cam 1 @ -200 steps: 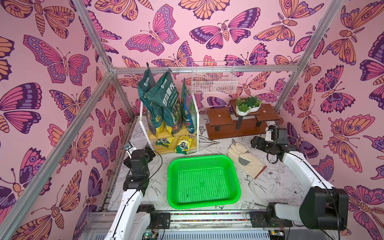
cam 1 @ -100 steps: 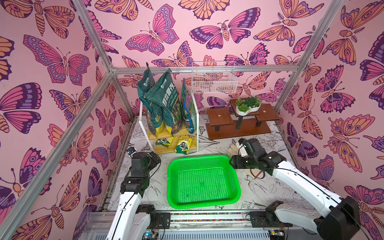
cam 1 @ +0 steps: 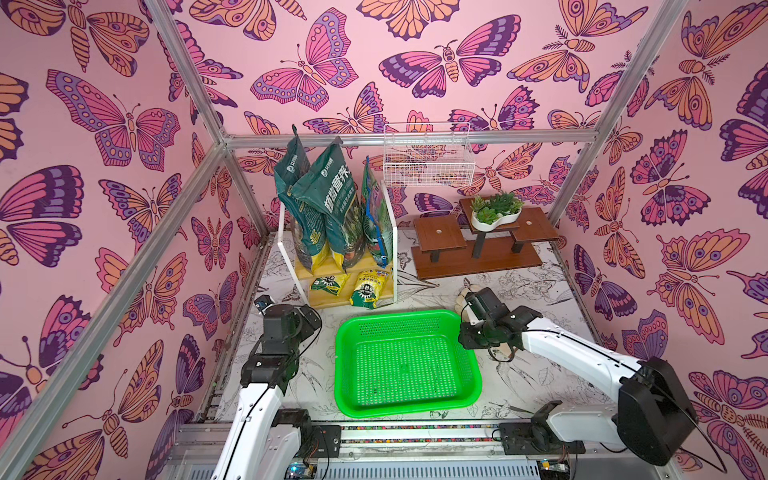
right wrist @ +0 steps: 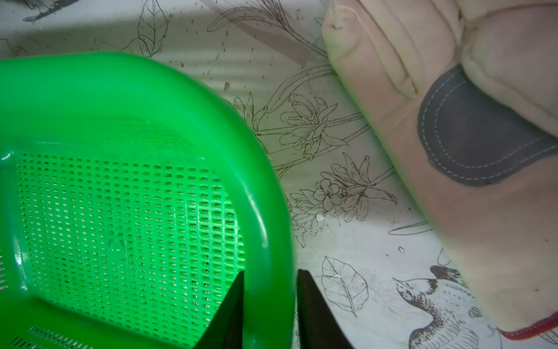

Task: Take down the fertilizer bag from the shelf
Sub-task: Move the storage box to the center of the board.

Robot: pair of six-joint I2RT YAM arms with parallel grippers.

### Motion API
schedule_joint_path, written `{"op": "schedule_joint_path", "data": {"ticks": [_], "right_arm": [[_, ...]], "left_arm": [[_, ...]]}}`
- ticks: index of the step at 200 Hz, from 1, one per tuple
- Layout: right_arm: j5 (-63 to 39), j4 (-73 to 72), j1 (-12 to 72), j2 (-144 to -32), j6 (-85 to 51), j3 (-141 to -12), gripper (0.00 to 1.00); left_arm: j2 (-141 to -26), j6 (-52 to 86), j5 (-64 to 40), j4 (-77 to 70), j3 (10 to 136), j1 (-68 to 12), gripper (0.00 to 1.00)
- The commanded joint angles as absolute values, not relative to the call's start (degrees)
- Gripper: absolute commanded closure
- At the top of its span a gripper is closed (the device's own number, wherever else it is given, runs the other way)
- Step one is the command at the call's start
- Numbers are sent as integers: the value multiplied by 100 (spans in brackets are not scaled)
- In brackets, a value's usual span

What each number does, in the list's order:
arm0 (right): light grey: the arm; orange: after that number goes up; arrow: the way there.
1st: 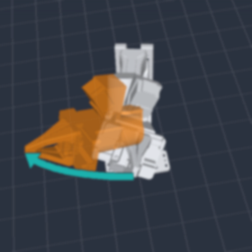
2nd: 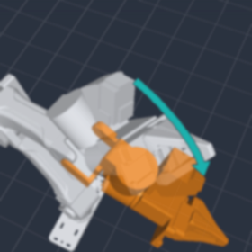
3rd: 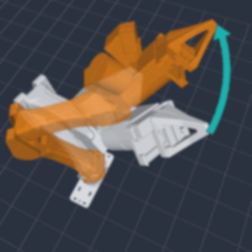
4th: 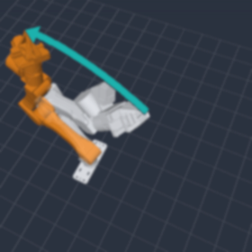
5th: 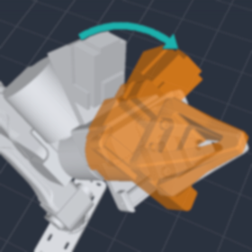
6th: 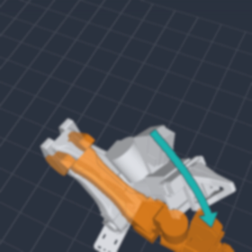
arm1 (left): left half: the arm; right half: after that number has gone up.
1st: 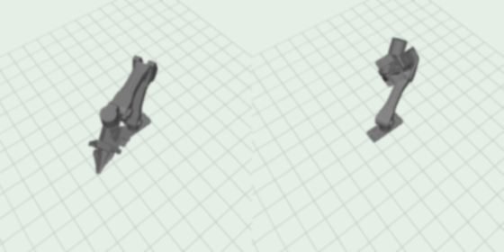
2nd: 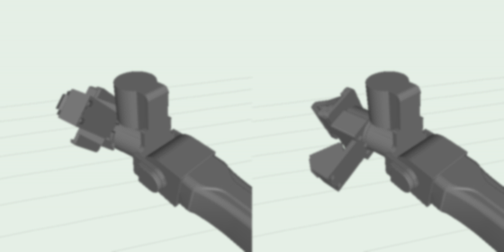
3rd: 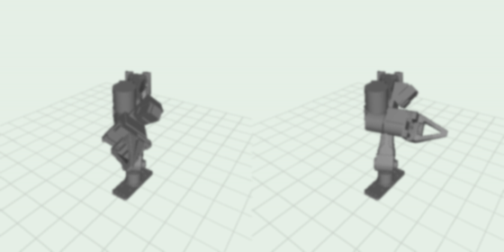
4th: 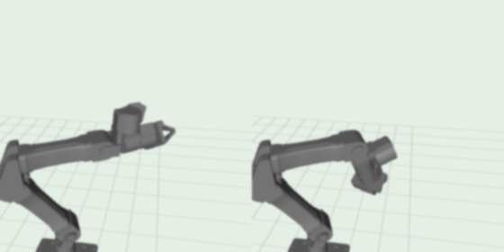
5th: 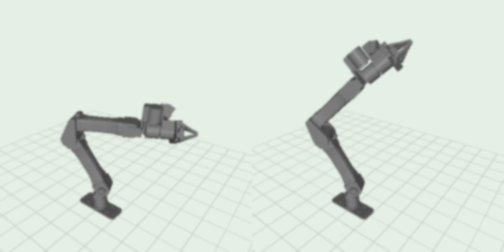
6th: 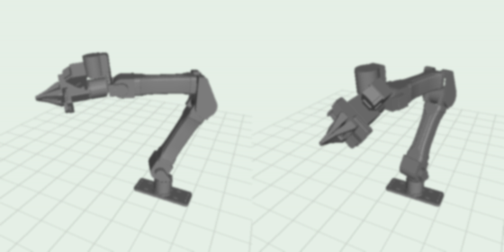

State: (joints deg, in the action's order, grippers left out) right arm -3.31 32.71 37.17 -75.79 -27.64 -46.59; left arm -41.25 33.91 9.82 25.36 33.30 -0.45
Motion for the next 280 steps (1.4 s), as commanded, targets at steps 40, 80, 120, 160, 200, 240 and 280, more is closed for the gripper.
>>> {"op": "schedule_joint_path", "data": {"ticks": [40,80,120,160,200,240,280], "right_arm": [[1011,4052,3515,-7960,-2255,-5207,76],[1075,4122,2884,-7969,-1828,-5135,76],[868,4094,2143,-8174,-1444,-5235,74],[990,4146,2035,-8439,-1286,-5634,65],[1103,4161,2140,-8209,-1309,-5974,1],[1036,3765,2159,-7286,-1730,-6072,1],[413,3579,2128,-6825,-1986,-6437,1]], "left_arm": [[-4093,3382,872,2488,3322,-79,0],[-4087,3412,818,2468,3318,-77,0],[-4041,3486,696,2421,3322,-79,0],[-3970,3507,581,2332,3286,-79,0],[-3949,3702,521,2494,3412,-238,0],[-3778,3531,1234,2889,4019,-723,0],[-3871,3322,1388,3120,5152,-951,0]]}}
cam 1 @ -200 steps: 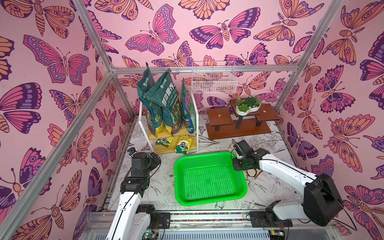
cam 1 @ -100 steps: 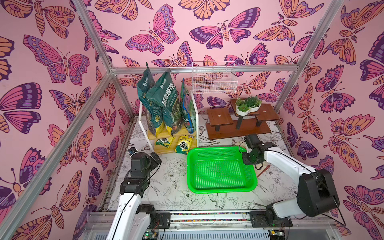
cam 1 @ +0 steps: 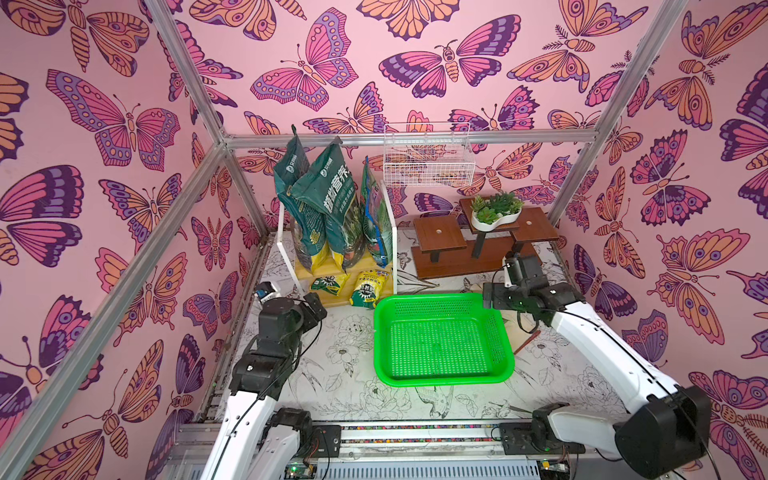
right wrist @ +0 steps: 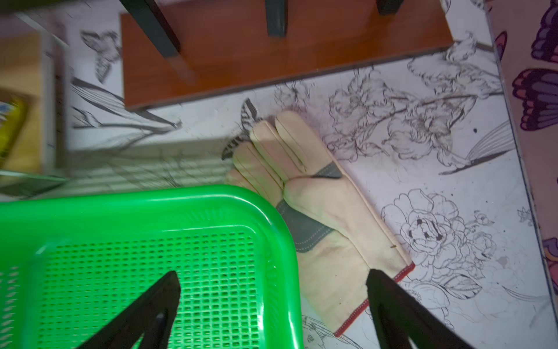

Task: Take down the fertilizer bag from the shelf
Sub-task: Move the storage box to the center of the board, then pick up the fertilizer bag from the shelf.

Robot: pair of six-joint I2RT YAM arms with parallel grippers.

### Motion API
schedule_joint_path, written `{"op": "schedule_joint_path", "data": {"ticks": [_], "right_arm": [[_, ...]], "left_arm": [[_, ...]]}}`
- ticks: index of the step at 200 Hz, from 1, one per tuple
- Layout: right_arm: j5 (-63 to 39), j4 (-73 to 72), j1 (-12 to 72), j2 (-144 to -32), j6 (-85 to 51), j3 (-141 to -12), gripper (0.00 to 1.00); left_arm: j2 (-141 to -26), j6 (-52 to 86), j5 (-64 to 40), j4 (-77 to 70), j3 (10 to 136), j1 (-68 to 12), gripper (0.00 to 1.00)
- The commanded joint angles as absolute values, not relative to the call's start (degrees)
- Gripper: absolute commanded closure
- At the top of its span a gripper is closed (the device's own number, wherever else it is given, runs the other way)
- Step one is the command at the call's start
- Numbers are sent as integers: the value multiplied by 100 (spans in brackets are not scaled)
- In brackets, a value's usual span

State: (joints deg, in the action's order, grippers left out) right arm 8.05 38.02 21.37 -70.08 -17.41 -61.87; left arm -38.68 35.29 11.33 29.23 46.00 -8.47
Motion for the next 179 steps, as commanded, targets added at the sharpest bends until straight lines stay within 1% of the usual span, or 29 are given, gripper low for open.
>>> {"op": "schedule_joint_path", "data": {"ticks": [1,28,43,75,94,114,152,179], "right_arm": [[404,3569,2127,-6814,-1991,-6444,1],[135,3466,2127,-6660,-2133,-6559,2],[-35,3567,2137,-6716,-2114,-6638,4],[-376,3690,2145,-6805,-2063,-6630,7],[-474,3673,2153,-6784,-2082,-6555,9],[-444,3689,2158,-6748,-2067,-6496,9],[-398,3686,2153,-6697,-2002,-6448,9],[-387,3612,2153,-6667,-2008,-6387,9]], "left_arm": [[-3878,3322,1384,3120,5182,-950,0],[-4261,3187,1379,3212,6099,-1002,0],[-4568,3012,1380,3217,6719,-1015,0],[-5454,2406,1305,3208,8075,-1011,0],[-5885,2251,1308,3192,8634,-1004,0],[-6164,2180,1305,3099,8921,-1002,1],[-6516,1995,1520,2699,9053,-956,10],[-6816,1924,1493,2579,9099,-805,12]]}}
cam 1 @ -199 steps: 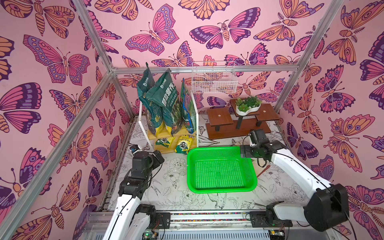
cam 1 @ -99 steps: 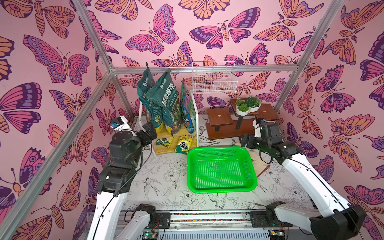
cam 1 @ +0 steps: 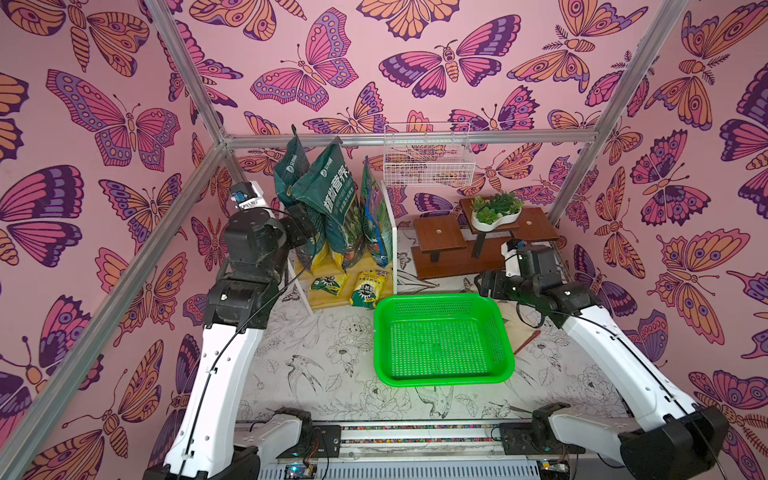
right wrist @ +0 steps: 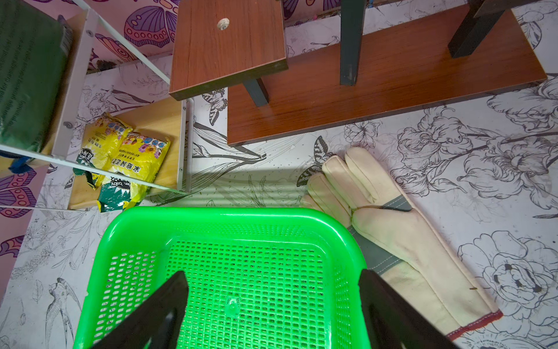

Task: Take down the fertilizer bag from the shelf
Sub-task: Pick up the fertilizer bag from the shelf.

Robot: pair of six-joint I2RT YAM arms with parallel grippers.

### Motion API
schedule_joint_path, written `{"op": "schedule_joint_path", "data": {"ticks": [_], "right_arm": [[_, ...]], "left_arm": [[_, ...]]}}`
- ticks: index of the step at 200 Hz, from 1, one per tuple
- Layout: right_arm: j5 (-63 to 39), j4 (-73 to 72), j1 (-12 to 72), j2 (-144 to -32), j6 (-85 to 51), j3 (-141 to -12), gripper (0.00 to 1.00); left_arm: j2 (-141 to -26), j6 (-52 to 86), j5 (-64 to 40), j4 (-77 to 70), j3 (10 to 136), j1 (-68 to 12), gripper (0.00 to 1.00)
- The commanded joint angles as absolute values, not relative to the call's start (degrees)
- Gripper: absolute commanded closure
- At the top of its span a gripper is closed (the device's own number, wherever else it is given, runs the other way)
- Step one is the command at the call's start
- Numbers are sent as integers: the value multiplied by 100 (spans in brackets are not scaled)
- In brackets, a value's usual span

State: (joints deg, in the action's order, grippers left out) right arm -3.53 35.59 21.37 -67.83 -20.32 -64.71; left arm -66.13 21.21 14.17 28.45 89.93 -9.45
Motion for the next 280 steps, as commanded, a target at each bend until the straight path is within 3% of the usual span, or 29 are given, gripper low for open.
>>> {"op": "schedule_joint_path", "data": {"ticks": [1,58,80,115,146,280], "right_arm": [[-391,3608,2153,-6660,-2010,-6388,9],[-390,3496,2153,-6734,-2016,-6251,9],[-426,3469,2154,-6799,-2029,-6236,9],[-444,3422,2153,-6843,-2062,-6147,9],[-463,3392,2153,-6847,-2087,-6095,10],[-581,3432,2153,-6832,-2109,-6119,11]], "left_arm": [[-6827,1929,1480,2572,9098,-794,12],[-7162,2251,1005,1983,8793,-524,17],[-7233,2388,830,1805,8856,-486,25],[-7440,2512,761,1591,8869,-479,60],[-7438,2548,719,1514,8877,-482,100],[-7376,2144,1066,1261,10517,-578,100]]}}
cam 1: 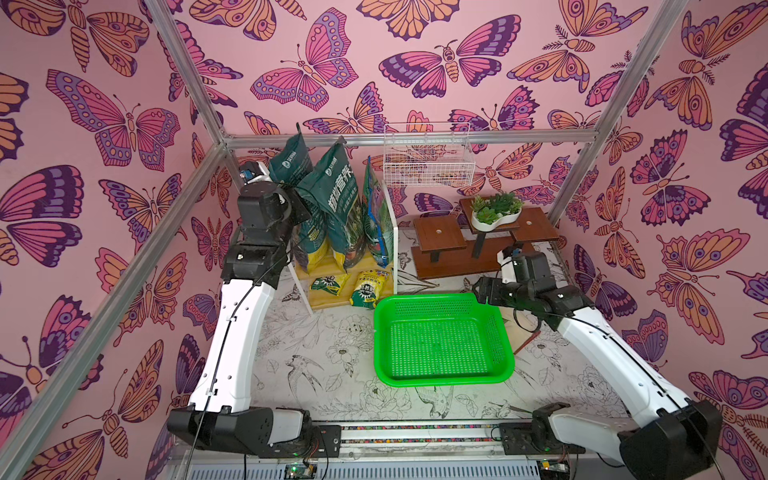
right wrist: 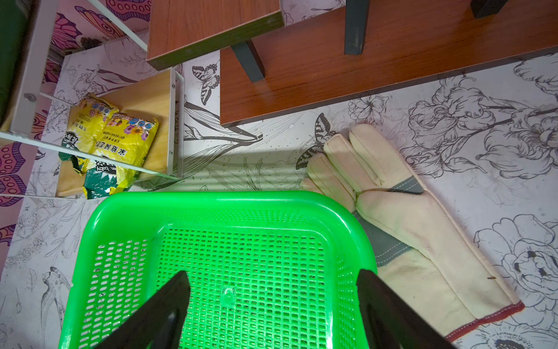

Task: Take down the fertilizer bag from the shelf
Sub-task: Pick up the fertilizer bag from the shelf.

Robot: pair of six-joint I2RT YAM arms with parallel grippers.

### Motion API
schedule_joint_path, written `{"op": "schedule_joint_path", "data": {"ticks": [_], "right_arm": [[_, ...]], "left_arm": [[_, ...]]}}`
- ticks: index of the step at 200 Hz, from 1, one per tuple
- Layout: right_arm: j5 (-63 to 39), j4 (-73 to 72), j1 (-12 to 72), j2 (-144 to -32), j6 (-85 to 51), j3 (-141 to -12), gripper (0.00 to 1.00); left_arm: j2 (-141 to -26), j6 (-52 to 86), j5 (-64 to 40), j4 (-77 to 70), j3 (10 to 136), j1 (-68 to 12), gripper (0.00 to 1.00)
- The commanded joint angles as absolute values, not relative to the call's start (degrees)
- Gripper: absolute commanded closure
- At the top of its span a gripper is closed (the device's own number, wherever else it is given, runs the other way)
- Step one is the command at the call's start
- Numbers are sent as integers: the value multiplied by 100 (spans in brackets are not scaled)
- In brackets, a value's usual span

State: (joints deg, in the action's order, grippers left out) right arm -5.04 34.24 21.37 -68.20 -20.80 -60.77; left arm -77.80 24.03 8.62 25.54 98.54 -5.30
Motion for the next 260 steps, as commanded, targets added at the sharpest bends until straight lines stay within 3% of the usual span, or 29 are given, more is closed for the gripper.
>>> {"op": "schedule_joint_path", "data": {"ticks": [1,118,200,260], "right_arm": [[-581,3435,2158,-6835,-2109,-6122,11],[-748,3557,2200,-6882,-2136,-6213,12],[-601,3791,2258,-6802,-1966,-6417,12],[-659,3622,2250,-6576,-1724,-6544,6]], "left_arm": [[-7371,2144,1065,1250,10528,-579,100],[-6035,2250,1042,766,10402,-1097,100],[-6077,4666,-1464,760,10642,-1148,100],[-6494,4870,-2549,707,11180,-1754,100]]}}
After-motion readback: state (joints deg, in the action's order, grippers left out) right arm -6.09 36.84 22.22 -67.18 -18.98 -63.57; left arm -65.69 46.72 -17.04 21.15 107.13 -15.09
